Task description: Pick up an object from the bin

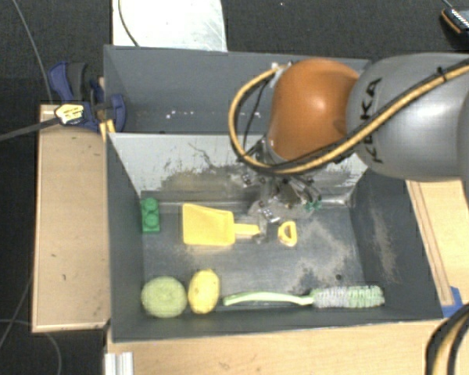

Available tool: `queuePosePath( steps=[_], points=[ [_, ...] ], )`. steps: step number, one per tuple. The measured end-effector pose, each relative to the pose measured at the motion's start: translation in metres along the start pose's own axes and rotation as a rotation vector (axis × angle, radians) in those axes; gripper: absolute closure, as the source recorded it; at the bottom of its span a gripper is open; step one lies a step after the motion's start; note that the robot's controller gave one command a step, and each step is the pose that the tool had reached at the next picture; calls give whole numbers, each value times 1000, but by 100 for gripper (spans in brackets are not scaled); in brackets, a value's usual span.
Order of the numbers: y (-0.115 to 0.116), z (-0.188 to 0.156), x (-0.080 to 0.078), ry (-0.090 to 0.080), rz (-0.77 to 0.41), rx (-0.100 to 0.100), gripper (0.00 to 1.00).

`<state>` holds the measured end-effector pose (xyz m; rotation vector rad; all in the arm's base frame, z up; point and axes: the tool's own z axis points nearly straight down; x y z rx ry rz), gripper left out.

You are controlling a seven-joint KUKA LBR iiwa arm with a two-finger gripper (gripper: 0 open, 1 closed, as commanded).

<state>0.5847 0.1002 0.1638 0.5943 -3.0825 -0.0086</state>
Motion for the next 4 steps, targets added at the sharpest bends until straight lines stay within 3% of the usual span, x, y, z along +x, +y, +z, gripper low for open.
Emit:
queuePosePath(
  steps=[1, 2, 4],
  points=[
    [11, 97, 42, 7, -52, -3, 0],
    [23, 81, 58, -14, 190, 0, 100],
    [23, 81, 58, -14, 190, 0, 100]
  ],
)
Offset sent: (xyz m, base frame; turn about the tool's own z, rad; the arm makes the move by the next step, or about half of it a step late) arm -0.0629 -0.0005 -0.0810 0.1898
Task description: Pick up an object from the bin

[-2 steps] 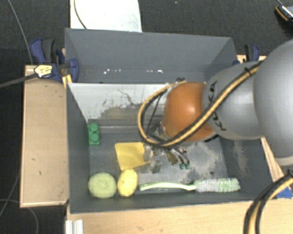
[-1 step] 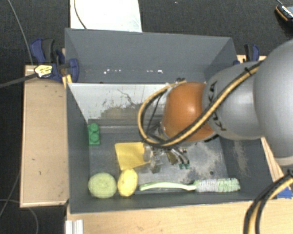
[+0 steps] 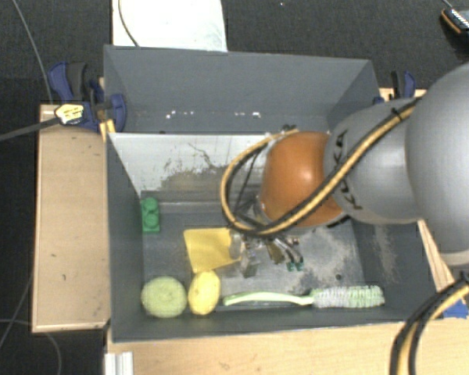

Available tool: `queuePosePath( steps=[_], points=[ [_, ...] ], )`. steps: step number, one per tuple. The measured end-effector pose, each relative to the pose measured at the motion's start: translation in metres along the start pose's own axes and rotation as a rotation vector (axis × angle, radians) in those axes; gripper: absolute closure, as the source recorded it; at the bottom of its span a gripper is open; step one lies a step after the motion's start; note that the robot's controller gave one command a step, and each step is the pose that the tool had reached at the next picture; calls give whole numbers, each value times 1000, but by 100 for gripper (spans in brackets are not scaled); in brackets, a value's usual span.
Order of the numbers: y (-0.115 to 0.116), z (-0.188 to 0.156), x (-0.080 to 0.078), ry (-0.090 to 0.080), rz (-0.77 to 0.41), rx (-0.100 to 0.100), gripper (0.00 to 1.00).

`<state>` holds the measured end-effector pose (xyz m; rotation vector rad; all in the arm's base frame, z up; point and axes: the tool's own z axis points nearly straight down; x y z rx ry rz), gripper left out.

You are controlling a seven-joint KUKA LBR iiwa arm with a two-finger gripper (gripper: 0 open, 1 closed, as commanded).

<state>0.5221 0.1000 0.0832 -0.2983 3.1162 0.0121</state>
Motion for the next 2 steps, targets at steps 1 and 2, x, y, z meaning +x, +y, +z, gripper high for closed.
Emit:
queuePosePath(
  steps=[1, 2],
  points=[
    [0, 0, 0, 0, 0, 0, 100],
    [0, 0, 0, 0, 0, 0, 100]
  ],
)
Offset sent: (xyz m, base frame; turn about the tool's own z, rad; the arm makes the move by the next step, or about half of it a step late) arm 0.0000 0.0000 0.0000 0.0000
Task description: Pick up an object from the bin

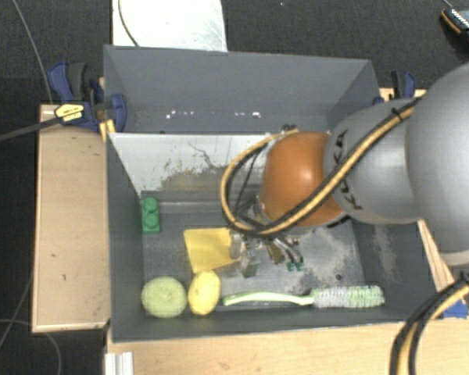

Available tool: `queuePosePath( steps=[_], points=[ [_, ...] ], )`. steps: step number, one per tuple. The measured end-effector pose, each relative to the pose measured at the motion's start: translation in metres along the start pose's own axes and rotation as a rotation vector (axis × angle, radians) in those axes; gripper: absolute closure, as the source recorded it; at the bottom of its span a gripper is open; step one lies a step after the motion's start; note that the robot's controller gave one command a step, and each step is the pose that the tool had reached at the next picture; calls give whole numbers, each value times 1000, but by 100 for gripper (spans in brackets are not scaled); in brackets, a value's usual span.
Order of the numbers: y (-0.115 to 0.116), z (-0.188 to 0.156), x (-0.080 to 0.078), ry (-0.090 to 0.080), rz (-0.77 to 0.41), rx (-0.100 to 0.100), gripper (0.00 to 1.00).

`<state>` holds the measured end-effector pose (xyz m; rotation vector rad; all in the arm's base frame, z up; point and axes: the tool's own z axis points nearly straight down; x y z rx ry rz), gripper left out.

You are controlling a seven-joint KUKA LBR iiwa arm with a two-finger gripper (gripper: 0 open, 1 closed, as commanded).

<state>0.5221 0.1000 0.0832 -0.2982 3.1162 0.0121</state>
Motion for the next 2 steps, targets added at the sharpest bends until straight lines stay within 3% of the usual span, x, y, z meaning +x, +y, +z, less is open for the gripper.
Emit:
queuePosePath(
  steps=[2],
  points=[
    [0, 0, 0, 0, 0, 0, 100]
  ],
)
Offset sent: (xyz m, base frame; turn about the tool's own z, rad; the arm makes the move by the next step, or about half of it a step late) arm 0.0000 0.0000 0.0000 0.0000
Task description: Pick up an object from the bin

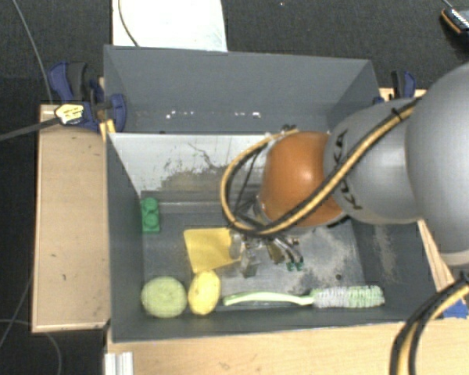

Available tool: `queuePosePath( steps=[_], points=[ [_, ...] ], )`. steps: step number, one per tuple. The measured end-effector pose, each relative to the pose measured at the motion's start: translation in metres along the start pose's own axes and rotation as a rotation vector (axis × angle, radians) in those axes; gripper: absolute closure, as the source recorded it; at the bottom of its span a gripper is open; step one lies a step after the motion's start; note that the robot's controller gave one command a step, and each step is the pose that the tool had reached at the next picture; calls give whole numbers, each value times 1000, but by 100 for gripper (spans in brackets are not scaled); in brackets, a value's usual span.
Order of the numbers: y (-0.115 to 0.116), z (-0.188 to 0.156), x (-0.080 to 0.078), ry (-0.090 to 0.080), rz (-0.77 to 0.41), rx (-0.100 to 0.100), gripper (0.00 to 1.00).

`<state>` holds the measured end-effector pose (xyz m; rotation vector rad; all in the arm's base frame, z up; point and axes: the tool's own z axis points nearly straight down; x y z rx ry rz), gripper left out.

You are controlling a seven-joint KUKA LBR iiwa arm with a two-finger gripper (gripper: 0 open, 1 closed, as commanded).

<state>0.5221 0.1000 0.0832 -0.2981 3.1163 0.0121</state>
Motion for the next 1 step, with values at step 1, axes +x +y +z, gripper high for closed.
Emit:
queuePosePath(
  steps=[1],
  points=[
    [0, 0, 0, 0, 0, 0, 100]
  ],
)
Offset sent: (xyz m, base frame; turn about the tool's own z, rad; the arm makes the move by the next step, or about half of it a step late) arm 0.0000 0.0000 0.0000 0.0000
